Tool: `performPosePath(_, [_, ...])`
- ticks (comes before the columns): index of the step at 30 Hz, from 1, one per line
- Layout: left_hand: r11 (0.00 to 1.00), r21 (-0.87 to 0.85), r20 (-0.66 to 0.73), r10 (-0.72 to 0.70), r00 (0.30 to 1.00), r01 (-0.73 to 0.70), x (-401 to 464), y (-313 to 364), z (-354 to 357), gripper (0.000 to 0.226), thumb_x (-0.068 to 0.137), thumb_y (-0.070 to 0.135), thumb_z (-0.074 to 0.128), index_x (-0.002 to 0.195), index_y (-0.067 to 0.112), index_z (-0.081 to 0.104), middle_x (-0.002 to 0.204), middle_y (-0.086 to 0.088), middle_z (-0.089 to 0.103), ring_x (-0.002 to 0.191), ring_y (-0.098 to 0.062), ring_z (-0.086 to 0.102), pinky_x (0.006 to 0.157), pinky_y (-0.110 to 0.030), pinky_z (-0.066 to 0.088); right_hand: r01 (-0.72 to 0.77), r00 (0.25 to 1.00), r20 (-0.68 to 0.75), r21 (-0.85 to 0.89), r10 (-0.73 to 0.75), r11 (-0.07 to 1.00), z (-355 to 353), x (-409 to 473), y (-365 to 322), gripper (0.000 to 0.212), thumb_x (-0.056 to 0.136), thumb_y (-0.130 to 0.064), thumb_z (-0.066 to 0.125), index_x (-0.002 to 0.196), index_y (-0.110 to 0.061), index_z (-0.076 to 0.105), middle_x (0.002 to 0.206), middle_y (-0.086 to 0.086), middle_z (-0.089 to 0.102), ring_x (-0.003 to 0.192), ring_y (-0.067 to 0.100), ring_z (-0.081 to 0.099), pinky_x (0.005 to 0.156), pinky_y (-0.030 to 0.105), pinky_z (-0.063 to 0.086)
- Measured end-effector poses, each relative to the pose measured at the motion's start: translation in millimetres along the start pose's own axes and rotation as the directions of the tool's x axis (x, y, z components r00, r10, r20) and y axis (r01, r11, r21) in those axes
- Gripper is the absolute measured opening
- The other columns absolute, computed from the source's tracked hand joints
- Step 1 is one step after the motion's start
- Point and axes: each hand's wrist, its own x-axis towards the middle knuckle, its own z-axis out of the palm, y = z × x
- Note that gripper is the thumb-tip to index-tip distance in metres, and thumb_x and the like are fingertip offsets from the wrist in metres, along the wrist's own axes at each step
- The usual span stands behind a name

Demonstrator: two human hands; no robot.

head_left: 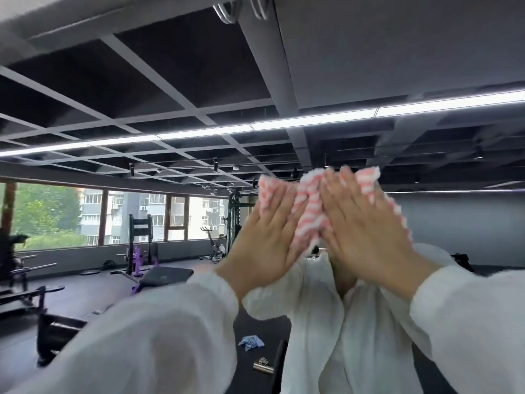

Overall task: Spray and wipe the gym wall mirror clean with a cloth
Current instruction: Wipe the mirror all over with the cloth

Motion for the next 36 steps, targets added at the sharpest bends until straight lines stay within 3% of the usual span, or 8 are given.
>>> performPosePath(3, [0.998,0.064,0.024,-0.011,1.000,0.010,30,-52,-9,0.063,0.099,0.040,0.019,0.148,0.001,0.010,0.154,-0.022,0.007,0.144,-0.037,0.008,0.116,-0.055,0.011,-0.118,0.993,0.017,-0.072,0.120,0.990,-6,52,-5,0.067,0.097,-0.043,0.017,0.146,0.001,0.025,0.153,0.020,0.024,0.141,0.037,0.023,0.107,0.054,0.015])
performPosePath(7, [0.994,0.105,0.002,-0.033,0.999,0.033,45,-94,-18,0.061,0.099,0.036,0.019,0.143,-0.005,0.028,0.147,-0.027,0.030,0.138,-0.041,0.025,0.109,-0.056,0.012,-0.189,0.977,0.073,-0.118,0.198,0.975,-10,100,-19,0.065,0.099,-0.044,0.011,0.151,-0.007,-0.004,0.159,0.015,-0.008,0.146,0.033,-0.007,0.113,0.049,-0.007])
performPosePath(10, [0.991,0.058,0.054,-0.123,0.991,0.120,33,-106,-16,0.068,0.097,0.044,0.005,0.147,-0.001,0.018,0.153,-0.025,0.016,0.143,-0.038,0.012,0.116,-0.053,0.008,-0.178,0.977,0.097,-0.101,0.188,0.979,-10,111,-37,0.065,0.098,-0.043,0.010,0.150,-0.011,-0.011,0.158,0.013,-0.014,0.145,0.032,-0.013,0.113,0.048,-0.010])
performPosePath(14, [0.979,0.015,0.048,-0.204,0.978,0.204,-14,-104,-12,0.064,0.098,0.043,0.013,0.149,0.007,0.001,0.155,-0.020,0.001,0.144,-0.034,-0.003,0.116,-0.050,-0.001,-0.090,0.986,0.141,-0.037,0.094,0.995,-2,99,-68,0.065,0.091,-0.049,-0.007,0.147,-0.016,-0.018,0.157,0.008,-0.018,0.143,0.027,-0.019,0.109,0.047,-0.013])
performPosePath(20, [0.963,-0.006,0.047,-0.268,0.962,0.269,-109,-61,3,0.063,0.102,0.044,0.006,0.150,0.004,-0.003,0.156,-0.021,-0.001,0.145,-0.033,0.000,0.114,-0.050,0.009,0.130,0.991,0.037,0.029,-0.131,0.991,23,35,-115,0.061,0.096,-0.042,0.022,0.148,-0.011,0.018,0.155,0.012,0.019,0.144,0.031,0.014,0.115,0.053,0.008])
performPosePath(24, [0.947,-0.008,0.062,-0.320,0.945,0.321,-143,-23,7,0.070,0.099,0.052,0.009,0.150,0.005,-0.006,0.155,-0.021,0.002,0.143,-0.037,0.010,0.111,-0.054,0.012,0.234,0.964,0.123,0.039,-0.237,0.971,23,-10,-117,0.057,0.102,-0.041,0.006,0.149,-0.010,0.017,0.156,0.012,0.020,0.145,0.029,0.013,0.114,0.051,0.012])
performPosePath(32, [0.942,0.133,0.028,-0.313,0.949,0.307,-51,-98,-12,0.071,0.096,0.058,-0.002,0.149,0.011,-0.003,0.156,-0.019,0.007,0.145,-0.032,0.002,0.114,-0.049,-0.007,0.050,0.988,0.153,-0.092,-0.035,0.995,8,71,-76,0.066,0.096,-0.055,0.007,0.148,-0.020,0.026,0.154,0.014,0.026,0.140,0.041,0.023,0.109,0.062,0.006])
performPosePath(36, [0.894,0.204,0.034,-0.413,0.910,0.398,-27,-142,-21,0.078,0.091,0.060,-0.002,0.150,0.010,0.005,0.156,-0.020,0.010,0.144,-0.035,0.006,0.110,-0.041,-0.022,-0.045,0.990,0.132,-0.079,0.055,0.996,5,123,-91,0.072,0.090,-0.058,-0.006,0.153,-0.023,0.002,0.160,0.008,-0.002,0.146,0.034,-0.004,0.108,0.054,-0.012])
